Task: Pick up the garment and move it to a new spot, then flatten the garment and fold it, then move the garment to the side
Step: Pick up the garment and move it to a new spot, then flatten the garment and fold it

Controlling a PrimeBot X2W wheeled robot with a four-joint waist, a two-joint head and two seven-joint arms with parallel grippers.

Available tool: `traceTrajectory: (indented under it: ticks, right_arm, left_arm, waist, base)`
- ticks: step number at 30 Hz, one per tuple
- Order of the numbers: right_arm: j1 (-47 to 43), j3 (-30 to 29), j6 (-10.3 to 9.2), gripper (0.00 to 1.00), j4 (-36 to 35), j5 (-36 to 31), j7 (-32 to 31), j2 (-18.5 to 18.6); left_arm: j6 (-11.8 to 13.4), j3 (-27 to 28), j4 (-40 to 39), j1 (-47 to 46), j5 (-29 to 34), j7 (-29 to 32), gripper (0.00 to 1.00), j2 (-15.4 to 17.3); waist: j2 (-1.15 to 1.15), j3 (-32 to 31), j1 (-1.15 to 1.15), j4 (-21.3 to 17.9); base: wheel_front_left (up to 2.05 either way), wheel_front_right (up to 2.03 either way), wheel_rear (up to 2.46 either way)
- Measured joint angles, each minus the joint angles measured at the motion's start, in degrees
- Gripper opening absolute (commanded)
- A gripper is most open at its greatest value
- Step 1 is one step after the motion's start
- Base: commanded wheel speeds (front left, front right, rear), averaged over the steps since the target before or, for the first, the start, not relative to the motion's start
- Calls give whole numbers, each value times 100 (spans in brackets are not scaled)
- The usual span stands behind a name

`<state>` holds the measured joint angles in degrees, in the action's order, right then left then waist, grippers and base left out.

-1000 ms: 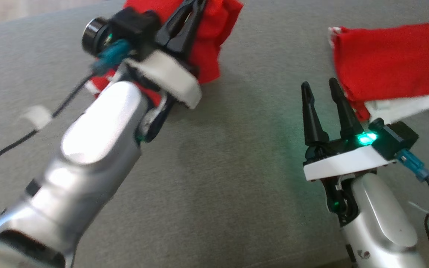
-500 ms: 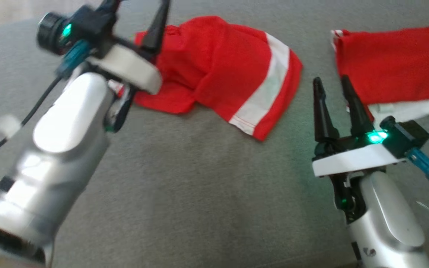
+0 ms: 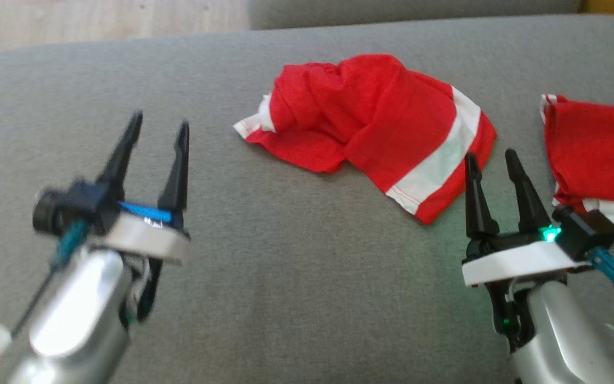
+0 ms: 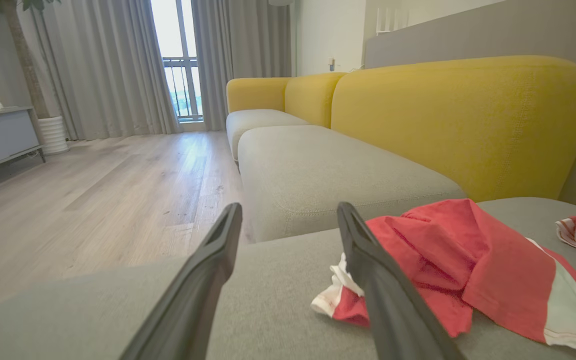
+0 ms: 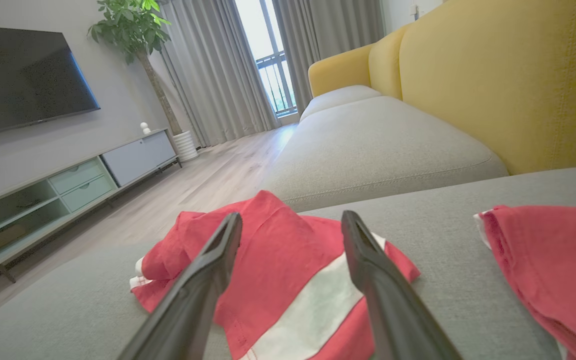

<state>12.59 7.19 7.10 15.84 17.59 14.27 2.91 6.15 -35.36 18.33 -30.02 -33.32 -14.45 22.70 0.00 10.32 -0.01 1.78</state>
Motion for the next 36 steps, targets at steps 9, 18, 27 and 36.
traceTrajectory:
  ticks: [9,18,27,36]
  right_arm:
    - [-270,-21,0,100,-81,-4,-94,-2]
    - [-230,48,0,100,-232,-310,-357,-1]
    - [995,859,0,100,361,-1212,-1329,68]
    - [1946,1710,0,100,1763,-1053,-2113,375]
  left_arm:
    - [243,675,-851,1418,523,0,100,-479]
    - [-96,1055,-921,1497,950,0,100,-876]
    - [-502,1323,-709,1475,1266,0,100,-1461]
    - [-791,1530,-504,1406,1477,0,100,-1793]
  waist:
    - [0,-202,0,267]
    - [0,-79,1,459]
    - [0,265,1,968]
    - [0,472,2,1549]
  base:
    - [0,0,0]
    - [0,0,0]
    - [0,0,0]
    - [0,0,0]
